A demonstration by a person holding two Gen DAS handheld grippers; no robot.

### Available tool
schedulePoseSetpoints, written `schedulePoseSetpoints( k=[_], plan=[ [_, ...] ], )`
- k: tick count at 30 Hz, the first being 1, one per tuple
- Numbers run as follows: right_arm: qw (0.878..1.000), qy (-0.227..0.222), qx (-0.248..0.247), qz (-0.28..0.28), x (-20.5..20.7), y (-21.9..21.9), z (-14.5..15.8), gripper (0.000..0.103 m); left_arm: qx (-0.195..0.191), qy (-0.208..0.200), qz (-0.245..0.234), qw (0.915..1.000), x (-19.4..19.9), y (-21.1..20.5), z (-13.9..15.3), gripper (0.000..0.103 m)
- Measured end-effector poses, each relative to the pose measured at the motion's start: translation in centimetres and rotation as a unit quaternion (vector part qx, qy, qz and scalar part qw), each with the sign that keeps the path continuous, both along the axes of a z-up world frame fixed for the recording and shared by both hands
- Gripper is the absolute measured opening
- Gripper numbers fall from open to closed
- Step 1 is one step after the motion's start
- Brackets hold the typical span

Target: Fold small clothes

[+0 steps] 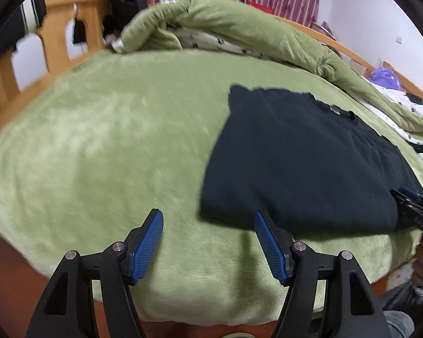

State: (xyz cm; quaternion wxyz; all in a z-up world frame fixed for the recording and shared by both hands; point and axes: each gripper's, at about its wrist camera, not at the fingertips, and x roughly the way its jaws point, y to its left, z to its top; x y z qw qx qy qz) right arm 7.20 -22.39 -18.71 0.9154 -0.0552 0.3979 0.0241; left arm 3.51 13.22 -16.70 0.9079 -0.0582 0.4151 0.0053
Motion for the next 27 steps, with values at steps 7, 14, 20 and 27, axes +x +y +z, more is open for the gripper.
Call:
schedulePoseSetpoints(
  k=[7, 14, 20, 27],
  plan=[
    [1.000, -0.008, -0.025, 0.002, 1.0, 0.3, -1.2, 0.053, -0.028, -0.009, -0.027, 0.9992, 1.8, -1.3, -1.7, 0.065],
    [0.999, -0.016, -0.047, 0.006, 1.4, 0.6, -1.7, 0.052, -0.054, -0.021, -0.053, 0.9969, 2.6, -2.4, -1.2, 0.033],
    [0.999, -0.012, -0.038, 0.007, 1.5, 0.6, -1.4, 0.053, -0.023, -0.049, -0.052, 0.9972, 1.7, -4.1, 0.8, 0.017],
    [1.000, -0.006, -0.011, 0.016, 0.4, -1.7, 0.5, 0.053, -0.003, -0.096, -0.064, 0.9934, 0.8, -6.0, 5.2, 0.014]
  ],
)
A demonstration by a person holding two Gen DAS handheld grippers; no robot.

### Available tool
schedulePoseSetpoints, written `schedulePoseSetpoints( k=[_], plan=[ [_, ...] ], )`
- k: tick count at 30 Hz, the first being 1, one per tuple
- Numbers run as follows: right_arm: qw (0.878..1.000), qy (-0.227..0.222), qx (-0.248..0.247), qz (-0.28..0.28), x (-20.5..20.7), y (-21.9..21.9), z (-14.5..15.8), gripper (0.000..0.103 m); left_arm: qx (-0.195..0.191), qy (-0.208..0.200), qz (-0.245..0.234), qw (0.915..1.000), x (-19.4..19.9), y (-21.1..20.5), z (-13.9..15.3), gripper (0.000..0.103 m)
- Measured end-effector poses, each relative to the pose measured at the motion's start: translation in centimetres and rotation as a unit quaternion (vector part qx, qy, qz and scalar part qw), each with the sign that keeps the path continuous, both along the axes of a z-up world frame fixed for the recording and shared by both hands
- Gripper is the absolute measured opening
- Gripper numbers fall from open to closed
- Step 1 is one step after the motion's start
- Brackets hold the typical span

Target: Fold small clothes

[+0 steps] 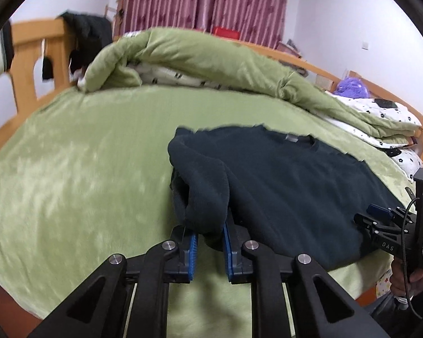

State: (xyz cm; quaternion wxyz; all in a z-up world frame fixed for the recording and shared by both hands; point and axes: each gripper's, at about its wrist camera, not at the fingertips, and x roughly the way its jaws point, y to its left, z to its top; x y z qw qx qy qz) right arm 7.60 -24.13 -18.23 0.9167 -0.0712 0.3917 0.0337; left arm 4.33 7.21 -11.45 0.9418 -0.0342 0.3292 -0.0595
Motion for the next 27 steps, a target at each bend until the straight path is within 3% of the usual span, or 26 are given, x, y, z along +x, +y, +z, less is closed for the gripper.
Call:
schedulePoseSetpoints(
  k=[6, 13, 19, 27],
  plan=[
    [0.999, -0.022, 0.012, -0.032, -0.6, -5.2, 2.8, 0.053, 0.018, -0.036, -0.029, 0.9988, 0.3, -4.5, 4.5, 0.014],
    [0.996, -0.064, -0.002, -0.056, -1.6, -11.3, 7.0, 0.053, 0.029, -0.057, -0.074, 0.9952, 0.5, -11.4, 7.1, 0.013],
    [0.994, -0.075, 0.002, -0.085, -3.1, -16.3, 8.8, 0.053, 0.047, -0.062, -0.111, 0.9908, 0.8, -17.6, 7.3, 0.013],
    [0.989, -0.069, -0.004, -0.128, -5.9, -21.9, 8.6, 0.053, 0.042, -0.044, -0.165, 0.9845, 1.0, -24.5, 5.7, 0.012]
  ],
)
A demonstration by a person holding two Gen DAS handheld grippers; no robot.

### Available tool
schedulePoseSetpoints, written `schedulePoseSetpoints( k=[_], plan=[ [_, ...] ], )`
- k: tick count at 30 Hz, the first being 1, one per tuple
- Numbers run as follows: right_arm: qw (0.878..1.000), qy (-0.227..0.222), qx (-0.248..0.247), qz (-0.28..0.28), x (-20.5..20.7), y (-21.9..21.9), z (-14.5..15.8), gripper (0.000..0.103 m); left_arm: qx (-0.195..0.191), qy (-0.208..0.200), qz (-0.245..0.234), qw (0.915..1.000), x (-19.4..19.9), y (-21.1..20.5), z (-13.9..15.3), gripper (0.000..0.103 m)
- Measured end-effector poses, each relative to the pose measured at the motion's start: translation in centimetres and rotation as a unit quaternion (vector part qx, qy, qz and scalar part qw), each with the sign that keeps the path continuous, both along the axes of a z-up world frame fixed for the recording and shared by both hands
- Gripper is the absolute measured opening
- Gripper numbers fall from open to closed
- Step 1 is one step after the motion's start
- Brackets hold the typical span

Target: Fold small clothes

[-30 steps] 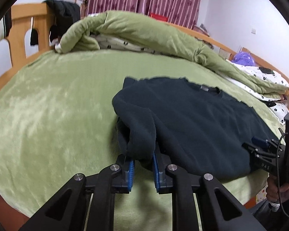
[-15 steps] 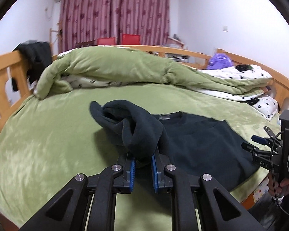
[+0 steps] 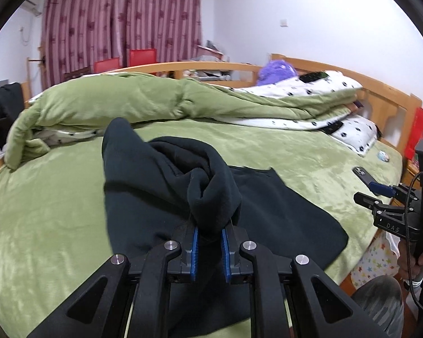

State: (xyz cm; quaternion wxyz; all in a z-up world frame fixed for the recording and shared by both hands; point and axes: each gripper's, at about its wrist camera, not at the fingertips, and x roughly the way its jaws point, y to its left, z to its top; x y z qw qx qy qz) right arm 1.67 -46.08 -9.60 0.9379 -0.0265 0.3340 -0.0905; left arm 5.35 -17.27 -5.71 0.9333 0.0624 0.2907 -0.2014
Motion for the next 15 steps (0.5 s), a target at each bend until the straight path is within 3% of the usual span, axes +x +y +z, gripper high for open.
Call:
schedulePoseSetpoints(
  k=[8, 15],
  plan=[
    [1.000, 0.004, 0.010, -0.029, -2.5, -3.8, -0.6, 0.053, 0.032, 0.030, -0.033, 0.9985, -0.1, -5.3, -3.5, 0.012],
    [1.000, 0.009, 0.016, -0.024, -2.3, -3.2, -1.0, 0.053, 0.054, 0.051, -0.031, 0.9968, 0.0, -5.6, -4.5, 0.018]
  ],
)
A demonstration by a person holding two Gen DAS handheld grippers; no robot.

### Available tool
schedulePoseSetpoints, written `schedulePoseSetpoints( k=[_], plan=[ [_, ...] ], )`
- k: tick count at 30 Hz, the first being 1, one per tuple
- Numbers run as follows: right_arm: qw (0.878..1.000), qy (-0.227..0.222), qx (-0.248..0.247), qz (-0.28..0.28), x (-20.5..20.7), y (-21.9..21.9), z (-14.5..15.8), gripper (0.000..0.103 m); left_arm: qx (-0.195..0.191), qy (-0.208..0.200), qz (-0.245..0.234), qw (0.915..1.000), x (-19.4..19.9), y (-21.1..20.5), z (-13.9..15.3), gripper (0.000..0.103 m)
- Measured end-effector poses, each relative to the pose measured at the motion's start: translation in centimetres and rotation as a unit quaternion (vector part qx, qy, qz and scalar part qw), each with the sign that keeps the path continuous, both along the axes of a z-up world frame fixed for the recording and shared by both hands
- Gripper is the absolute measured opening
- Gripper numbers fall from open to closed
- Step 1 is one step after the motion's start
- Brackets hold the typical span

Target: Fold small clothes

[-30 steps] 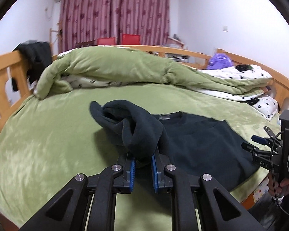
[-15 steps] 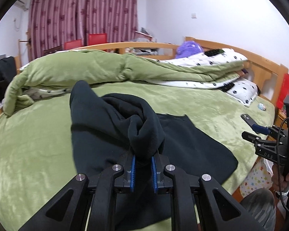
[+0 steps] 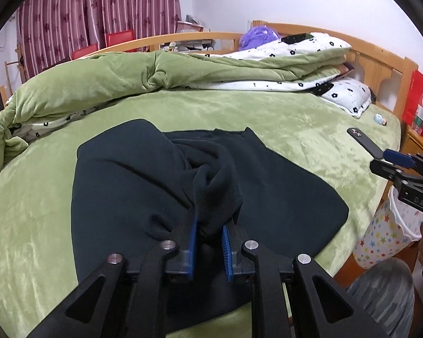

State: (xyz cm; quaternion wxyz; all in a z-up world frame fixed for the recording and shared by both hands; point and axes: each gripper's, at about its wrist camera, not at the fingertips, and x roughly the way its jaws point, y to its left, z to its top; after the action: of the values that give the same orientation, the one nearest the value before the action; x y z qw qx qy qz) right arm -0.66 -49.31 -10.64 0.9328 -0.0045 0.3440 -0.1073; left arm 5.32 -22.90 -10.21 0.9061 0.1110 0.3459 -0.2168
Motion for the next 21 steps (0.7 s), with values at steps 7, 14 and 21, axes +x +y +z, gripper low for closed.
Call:
schedulePoseSetpoints(
  k=[7, 14, 21],
  plan=[
    [0.999, 0.001, 0.033, 0.035, 1.7, 3.8, 0.1, 0.053, -0.036, -0.022, -0.002, 0.9991, -1.7, 3.2, 2.2, 0.047],
    [0.990, -0.006, 0.100, 0.097, 3.3, 9.4, 0.6, 0.067, -0.021, -0.039, 0.044, 0.9981, -1.2, 8.2, 2.8, 0.051],
    [0.976, 0.012, 0.184, 0.116, 5.9, 12.8, -1.3, 0.069, -0.014, -0.026, 0.091, 0.9954, 0.3, 13.1, 0.8, 0.052]
  ],
)
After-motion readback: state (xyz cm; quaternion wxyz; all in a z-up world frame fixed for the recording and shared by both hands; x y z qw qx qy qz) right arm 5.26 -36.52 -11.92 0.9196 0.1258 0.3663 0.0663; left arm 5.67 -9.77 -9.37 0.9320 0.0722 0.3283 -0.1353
